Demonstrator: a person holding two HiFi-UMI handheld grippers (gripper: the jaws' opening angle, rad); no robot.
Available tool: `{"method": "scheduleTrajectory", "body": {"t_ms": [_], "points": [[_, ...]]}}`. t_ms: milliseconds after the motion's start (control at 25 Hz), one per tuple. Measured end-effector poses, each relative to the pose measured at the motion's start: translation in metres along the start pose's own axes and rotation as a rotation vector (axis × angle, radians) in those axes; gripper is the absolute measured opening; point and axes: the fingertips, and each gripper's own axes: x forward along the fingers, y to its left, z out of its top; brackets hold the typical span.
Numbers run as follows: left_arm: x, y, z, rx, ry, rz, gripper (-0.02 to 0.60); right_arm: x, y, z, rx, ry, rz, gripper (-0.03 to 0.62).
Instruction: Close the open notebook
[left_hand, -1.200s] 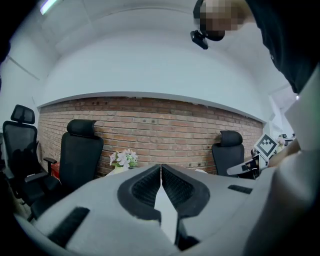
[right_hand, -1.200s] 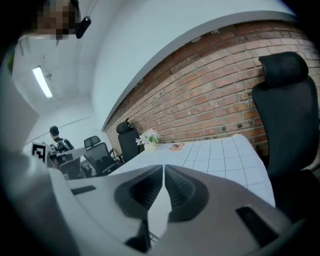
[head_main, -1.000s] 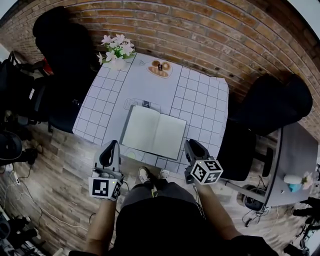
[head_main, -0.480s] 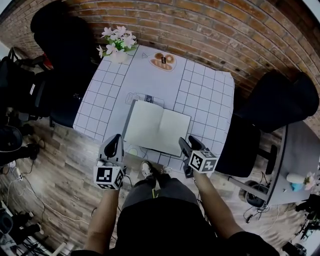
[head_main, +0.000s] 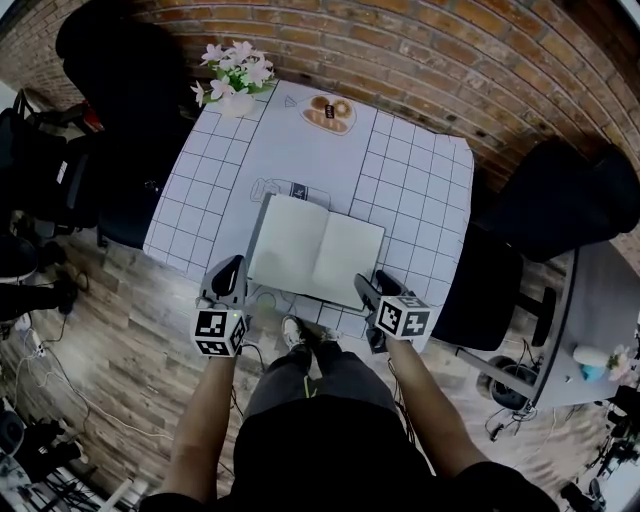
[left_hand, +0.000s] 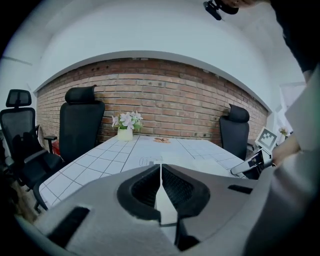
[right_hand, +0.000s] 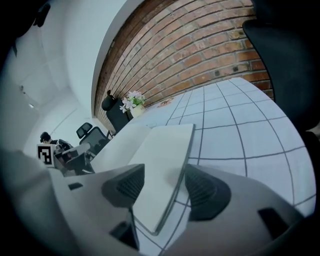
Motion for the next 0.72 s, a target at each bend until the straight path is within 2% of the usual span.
{"method": "scheduleTrajectory", "body": {"t_ms": [360,520,600,720], "points": [[0.009,0.005,-0.023,-0.003,0.082,0.008,0.031,0.003,0.004,-0.003,-0.029,0.020,0.032,0.245],[0.017,0.015,-0.042,-0.070,0.169,0.019,0.041,0.003,0.004,-0.004,-0.041,0.025,0.032,0.244],[0.021,0.019,-0.053,-0.107,0.224,0.023,0.097,0.002,0.005,-0.004,-0.045,0.027,0.034,0.244],[0.027,0.020,-0.066,-0.097,0.303,0.036,0.106,0.002,0.005,-0.004,-0.057,0.033,0.036,0.244]]}}
